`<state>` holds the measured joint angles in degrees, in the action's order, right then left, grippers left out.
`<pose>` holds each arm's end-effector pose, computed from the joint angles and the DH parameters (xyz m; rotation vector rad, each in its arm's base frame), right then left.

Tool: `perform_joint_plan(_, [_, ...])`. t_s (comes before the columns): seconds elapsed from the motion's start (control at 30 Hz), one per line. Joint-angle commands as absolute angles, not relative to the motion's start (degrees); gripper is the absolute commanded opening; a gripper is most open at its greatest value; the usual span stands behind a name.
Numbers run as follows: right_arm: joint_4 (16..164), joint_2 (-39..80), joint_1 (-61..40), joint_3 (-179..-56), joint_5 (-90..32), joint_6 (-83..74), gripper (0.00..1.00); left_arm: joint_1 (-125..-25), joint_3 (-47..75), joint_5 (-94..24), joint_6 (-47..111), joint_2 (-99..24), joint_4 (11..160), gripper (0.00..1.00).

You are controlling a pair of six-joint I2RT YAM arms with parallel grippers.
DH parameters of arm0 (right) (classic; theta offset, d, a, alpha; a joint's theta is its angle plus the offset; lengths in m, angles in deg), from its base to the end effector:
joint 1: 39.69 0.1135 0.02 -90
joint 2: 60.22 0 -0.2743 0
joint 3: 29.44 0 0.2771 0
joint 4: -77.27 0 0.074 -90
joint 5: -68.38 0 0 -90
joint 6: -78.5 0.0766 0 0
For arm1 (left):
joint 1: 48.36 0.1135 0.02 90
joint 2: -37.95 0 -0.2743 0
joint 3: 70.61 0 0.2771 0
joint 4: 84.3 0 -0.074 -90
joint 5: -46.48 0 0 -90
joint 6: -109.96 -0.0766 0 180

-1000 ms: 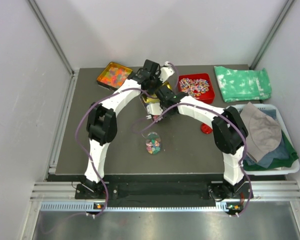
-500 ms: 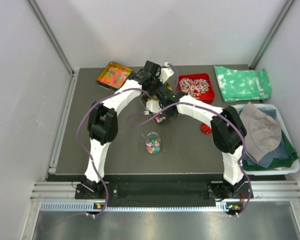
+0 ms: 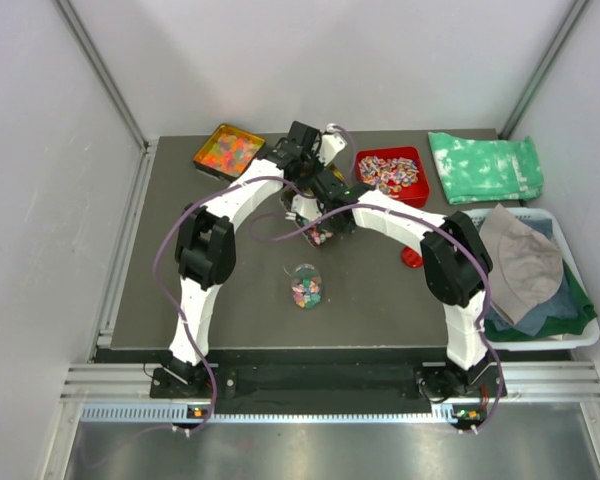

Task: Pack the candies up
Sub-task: Scoop the fake candies from the storage box.

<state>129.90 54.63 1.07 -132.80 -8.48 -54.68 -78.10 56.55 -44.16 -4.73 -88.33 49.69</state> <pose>0.3686 0.2948 0.1735 -1.7380 2.0383 -0.3213 0.4915 -0.2798 0.2322 1.0738 2.1000 -0.0297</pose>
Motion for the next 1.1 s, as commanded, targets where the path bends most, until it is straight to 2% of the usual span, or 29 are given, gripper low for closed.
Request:
perform_joint_plan(0.0, [126.8, 55.6, 2.0, -135.4, -10.3, -49.9, 0.00, -78.7, 59.2, -42.5, -1.6, -86.7, 53.7, 0.00])
perform_joint_plan(0.47, [119.8, 53.8, 2.1, -133.0, -11.3, -43.9, 0.00, -78.6, 59.1, -43.0, -0.3, -87.0, 53.7, 0.00])
perform_joint_plan(1.07, [118.6, 47.0, 0.1, -127.5, -7.6, -42.7, 0.00, -75.4, 61.8, -41.8, 1.8, -90.2, 52.7, 0.00])
